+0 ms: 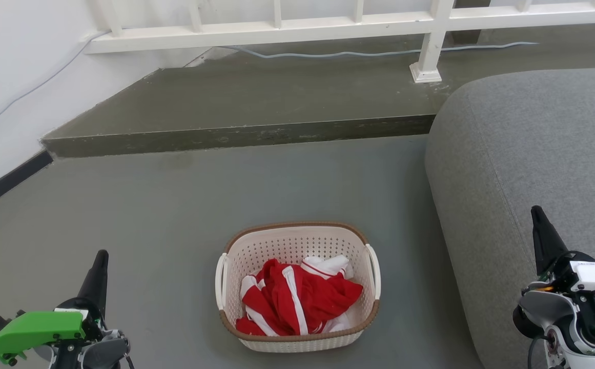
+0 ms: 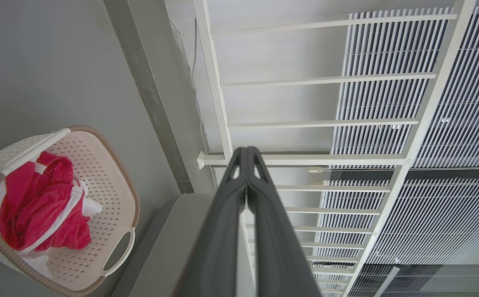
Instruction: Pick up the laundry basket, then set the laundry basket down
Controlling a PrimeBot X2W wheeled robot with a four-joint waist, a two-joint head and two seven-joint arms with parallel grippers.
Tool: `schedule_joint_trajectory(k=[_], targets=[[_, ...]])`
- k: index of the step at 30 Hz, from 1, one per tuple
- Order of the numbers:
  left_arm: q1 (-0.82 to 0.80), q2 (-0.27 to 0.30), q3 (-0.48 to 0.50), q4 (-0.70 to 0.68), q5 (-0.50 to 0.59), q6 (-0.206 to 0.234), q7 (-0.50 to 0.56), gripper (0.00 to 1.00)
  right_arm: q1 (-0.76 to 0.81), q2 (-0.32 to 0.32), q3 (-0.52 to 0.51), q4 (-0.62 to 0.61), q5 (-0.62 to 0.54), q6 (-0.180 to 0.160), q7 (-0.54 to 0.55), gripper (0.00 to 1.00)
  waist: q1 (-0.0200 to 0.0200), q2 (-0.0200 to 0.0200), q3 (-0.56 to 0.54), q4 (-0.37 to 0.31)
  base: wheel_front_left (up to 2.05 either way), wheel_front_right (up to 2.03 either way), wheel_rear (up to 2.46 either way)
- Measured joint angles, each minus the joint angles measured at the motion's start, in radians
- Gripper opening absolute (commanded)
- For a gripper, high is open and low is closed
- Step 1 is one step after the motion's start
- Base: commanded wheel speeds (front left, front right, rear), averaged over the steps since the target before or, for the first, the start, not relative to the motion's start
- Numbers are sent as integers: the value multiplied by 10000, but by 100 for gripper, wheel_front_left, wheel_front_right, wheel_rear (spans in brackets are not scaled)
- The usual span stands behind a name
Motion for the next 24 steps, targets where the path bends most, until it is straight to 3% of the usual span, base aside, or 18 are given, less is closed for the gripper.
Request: schedule_joint_trajectory(k=[8, 9, 10, 11, 12, 13, 24], targets=[[0, 0, 4, 0, 0, 0, 0, 0, 0, 2, -8, 0, 0, 0, 2, 0, 0, 0, 0, 0, 0, 0, 0], [0, 0, 4, 0, 0, 0, 0, 100, 0, 2, -8, 0, 0, 0, 0, 100, 0, 0, 0, 0, 0, 0, 0], [17, -10, -12, 58, -2, 2, -2, 100, 24, 12, -2, 48, 6, -13, -4, 100, 0, 0, 0, 0, 0, 0, 0], [74, -42, -23, 163, -2, 4, -2, 0, 85, 50, 4, 155, 6, -42, -8, 0, 0, 0, 0, 0, 0, 0, 0], [164, -90, -36, 270, -2, 4, -2, 0, 194, 100, 15, 263, 8, -54, -8, 0, 0, 0, 0, 0, 0, 0, 0], [254, -140, -52, 395, -2, 4, -2, 100, 308, 161, 25, 382, 8, -56, -8, 100, 0, 0, 0, 0, 0, 0, 0], [553, -299, -267, 554, 290, 6, -203, 100, 661, 318, 238, 621, -151, -56, -217, 100, 0, 0, 3, 5, 0, 0, 0]])
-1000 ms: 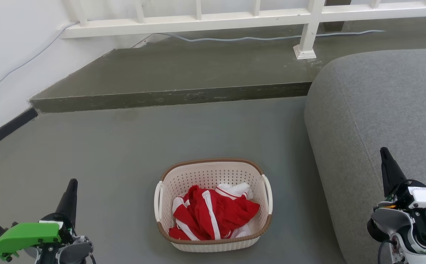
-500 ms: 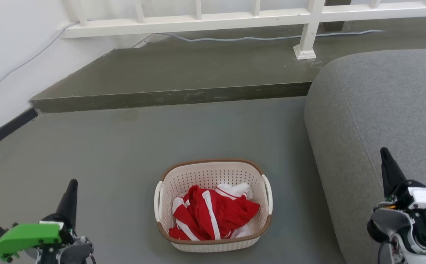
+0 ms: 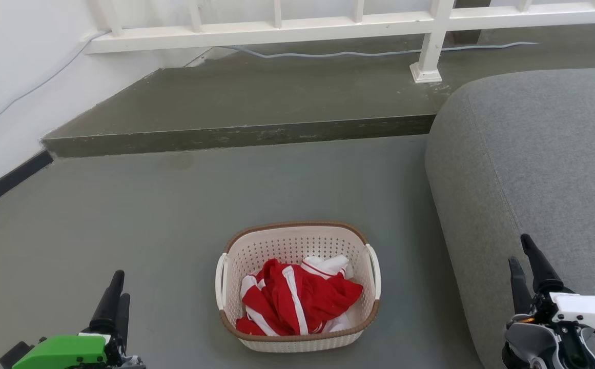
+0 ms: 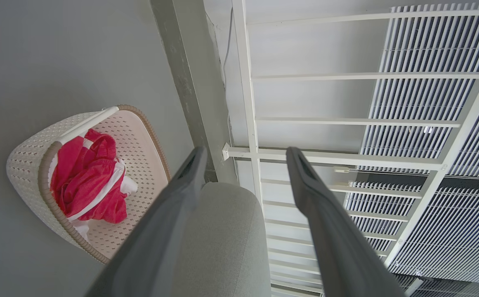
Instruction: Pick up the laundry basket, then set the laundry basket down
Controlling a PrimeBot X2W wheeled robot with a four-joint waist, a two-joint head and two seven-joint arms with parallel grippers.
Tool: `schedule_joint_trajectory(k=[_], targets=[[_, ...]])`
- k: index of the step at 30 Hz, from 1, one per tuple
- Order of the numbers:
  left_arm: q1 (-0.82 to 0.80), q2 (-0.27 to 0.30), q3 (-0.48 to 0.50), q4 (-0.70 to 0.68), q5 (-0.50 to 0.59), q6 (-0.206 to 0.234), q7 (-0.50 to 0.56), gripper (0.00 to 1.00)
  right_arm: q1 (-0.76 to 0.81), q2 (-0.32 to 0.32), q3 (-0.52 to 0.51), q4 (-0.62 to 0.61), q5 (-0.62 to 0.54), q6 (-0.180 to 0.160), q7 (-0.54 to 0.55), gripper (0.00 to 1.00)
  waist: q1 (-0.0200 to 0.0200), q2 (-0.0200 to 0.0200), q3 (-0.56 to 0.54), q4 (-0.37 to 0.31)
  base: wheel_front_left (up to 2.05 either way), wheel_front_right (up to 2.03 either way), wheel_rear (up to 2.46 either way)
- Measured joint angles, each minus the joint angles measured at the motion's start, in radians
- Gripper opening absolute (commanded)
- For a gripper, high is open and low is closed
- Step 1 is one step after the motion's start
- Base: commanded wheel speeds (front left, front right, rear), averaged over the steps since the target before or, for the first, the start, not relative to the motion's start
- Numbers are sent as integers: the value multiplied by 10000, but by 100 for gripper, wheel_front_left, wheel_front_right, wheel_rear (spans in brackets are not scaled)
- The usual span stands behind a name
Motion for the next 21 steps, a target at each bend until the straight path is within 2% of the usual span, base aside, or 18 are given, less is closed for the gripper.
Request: schedule_joint_trajectory(k=[11, 21], targets=[[0, 25, -261, -217, 930, 0, -360, 100, -1, -29, 378, -96, -1024, 0, -328, 100, 0, 0, 3, 19, 0, 0, 0], [-2, 178, -468, -598, 2510, 98, -627, 100, -28, -79, 594, -378, -2431, -25, -606, 100, 0, 0, 13, 35, 0, 0, 0]])
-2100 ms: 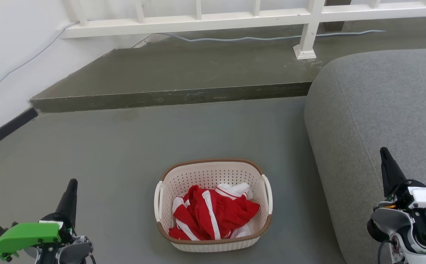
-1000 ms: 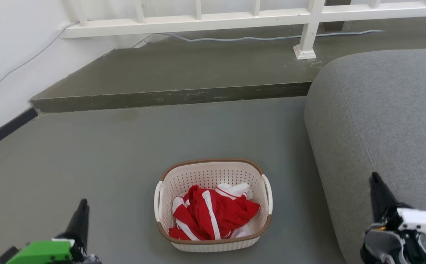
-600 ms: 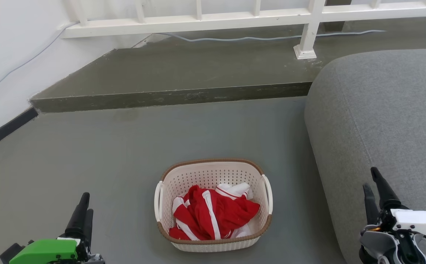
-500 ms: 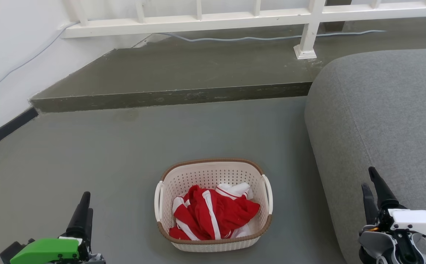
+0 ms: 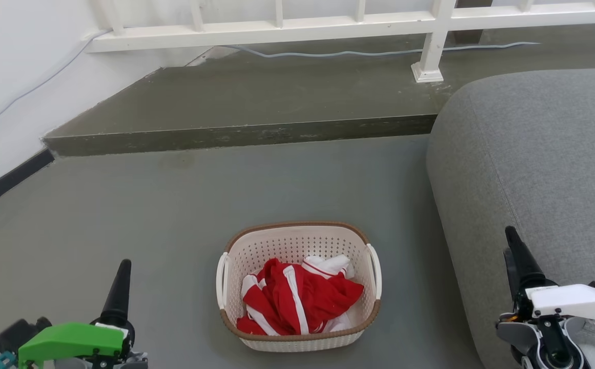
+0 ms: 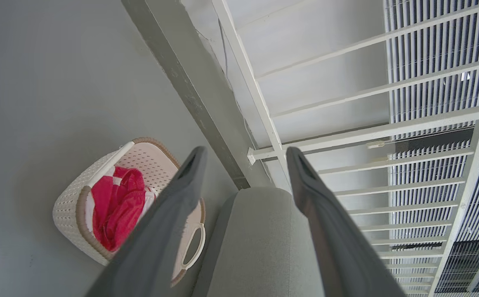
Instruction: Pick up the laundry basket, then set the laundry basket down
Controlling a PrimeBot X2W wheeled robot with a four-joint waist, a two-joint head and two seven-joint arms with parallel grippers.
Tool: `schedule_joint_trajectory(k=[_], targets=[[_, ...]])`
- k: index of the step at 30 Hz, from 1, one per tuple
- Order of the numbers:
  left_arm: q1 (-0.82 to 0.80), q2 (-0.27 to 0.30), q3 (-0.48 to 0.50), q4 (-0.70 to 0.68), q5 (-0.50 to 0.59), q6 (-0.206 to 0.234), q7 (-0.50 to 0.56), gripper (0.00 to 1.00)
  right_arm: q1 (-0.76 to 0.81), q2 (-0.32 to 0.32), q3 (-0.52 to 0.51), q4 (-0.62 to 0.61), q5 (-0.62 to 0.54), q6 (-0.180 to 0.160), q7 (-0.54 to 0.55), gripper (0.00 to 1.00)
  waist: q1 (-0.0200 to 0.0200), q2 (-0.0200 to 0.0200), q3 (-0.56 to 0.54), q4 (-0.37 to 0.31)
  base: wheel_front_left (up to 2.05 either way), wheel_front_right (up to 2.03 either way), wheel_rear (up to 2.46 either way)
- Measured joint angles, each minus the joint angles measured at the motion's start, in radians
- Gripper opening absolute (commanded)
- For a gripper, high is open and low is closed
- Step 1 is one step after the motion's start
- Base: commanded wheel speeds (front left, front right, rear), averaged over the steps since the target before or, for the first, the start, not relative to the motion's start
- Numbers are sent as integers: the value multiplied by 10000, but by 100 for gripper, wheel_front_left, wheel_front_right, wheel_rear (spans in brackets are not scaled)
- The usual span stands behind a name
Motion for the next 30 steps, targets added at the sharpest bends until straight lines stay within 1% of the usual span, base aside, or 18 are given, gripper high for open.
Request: schedule_joint_trajectory(k=[1, 6, 14, 16, 17, 22, 25, 26, 30], targets=[[-1, 15, -36, -58, 186, 2, -59, 100, -1, -12, 35, -36, -163, -69, -31, 100, 0, 0, 2, 2, 0, 0, 0], [-4, 136, -288, -305, 1177, 90, -198, 100, -2, -48, 259, -159, -1012, -82, -161, 100, 0, 0, 11, 8, 0, 0, 0], [-4, 182, -662, -598, 2673, 330, -431, 100, -2, -71, 681, -336, -2376, -324, -385, 100, 0, 0, 21, 17, 0, 0, 0], [-4, 211, -748, -631, 3001, 359, -514, 100, -1, -77, 765, -343, -2646, -347, -426, 100, 0, 0, 20, 19, 0, 0, 0], [-4, 211, -748, -631, 3001, 359, -514, 100, -1, -77, 765, -343, -2646, -347, -426, 100, 0, 0, 20, 19, 0, 0, 0], [-3, 257, -1014, -754, 3927, 564, -617, 100, 1, -82, 1024, -362, -3428, -497, -529, 100, 0, 0, 12, 25, 0, 0, 0], [-1, 337, -1185, -798, 4475, 698, -729, 100, 4, -90, 1177, -362, -3881, -527, -671, 100, 0, 0, 3, 27, 0, 0, 0], [0, 349, -1223, -805, 4625, 734, -782, 100, 4, -90, 1233, -364, -4069, -600, -704, 100, 0, 0, 0, 28, 0, 0, 0], [7, 378, -1365, -817, 5269, 848, -874, 100, 14, -92, 1383, -362, -4642, -696, -817, 100, 0, 0, -16, 28, 0, 0, 0]])
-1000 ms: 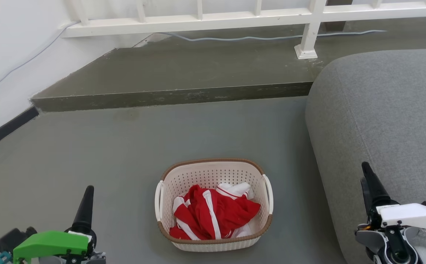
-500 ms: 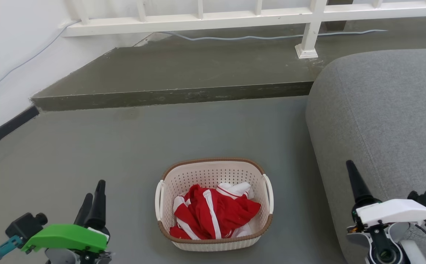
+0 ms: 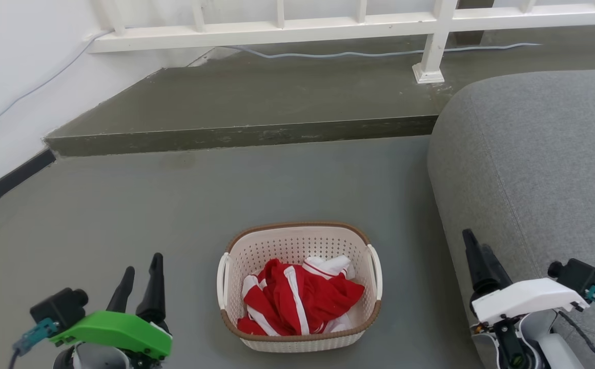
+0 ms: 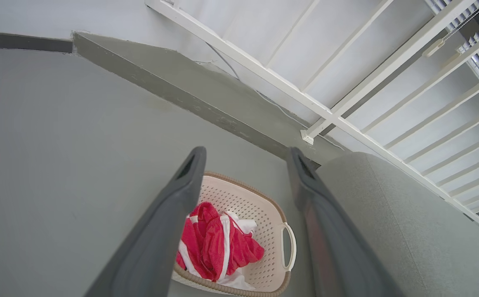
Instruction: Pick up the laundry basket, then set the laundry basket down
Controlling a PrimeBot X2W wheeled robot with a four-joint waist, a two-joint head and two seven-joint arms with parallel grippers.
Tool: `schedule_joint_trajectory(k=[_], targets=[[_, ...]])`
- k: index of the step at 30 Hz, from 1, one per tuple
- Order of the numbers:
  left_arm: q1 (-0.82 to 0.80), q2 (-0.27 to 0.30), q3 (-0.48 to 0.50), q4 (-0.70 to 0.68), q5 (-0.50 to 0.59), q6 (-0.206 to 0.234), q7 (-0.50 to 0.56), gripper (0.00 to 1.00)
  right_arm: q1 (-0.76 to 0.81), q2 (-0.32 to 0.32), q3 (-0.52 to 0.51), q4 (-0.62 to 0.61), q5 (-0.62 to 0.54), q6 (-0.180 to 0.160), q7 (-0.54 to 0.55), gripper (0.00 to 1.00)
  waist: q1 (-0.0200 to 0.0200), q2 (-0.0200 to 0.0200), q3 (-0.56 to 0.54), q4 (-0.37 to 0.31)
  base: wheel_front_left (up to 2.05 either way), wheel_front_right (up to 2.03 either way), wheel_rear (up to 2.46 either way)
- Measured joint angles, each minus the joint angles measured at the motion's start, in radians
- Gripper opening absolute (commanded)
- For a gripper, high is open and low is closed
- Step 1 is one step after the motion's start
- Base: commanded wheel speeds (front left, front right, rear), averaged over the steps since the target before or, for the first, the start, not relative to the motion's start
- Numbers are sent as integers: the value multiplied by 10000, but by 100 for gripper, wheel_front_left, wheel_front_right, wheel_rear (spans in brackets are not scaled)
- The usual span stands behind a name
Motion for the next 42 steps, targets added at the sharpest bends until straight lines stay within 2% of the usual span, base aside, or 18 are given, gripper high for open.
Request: schedule_joint_trajectory(k=[8, 42], targets=[[56, 0, -295, -79, 1273, 268, -259, 100, 18, -6, 359, -8, -1185, -247, -238, 100, 0, 0, -32, -1, 0, 0, 0], [298, 2, -1229, -660, 5869, 1037, -1317, 100, 184, -4, 1530, -330, -5348, -784, -1204, 100, 0, 0, -8, -7, 0, 0, 0]])
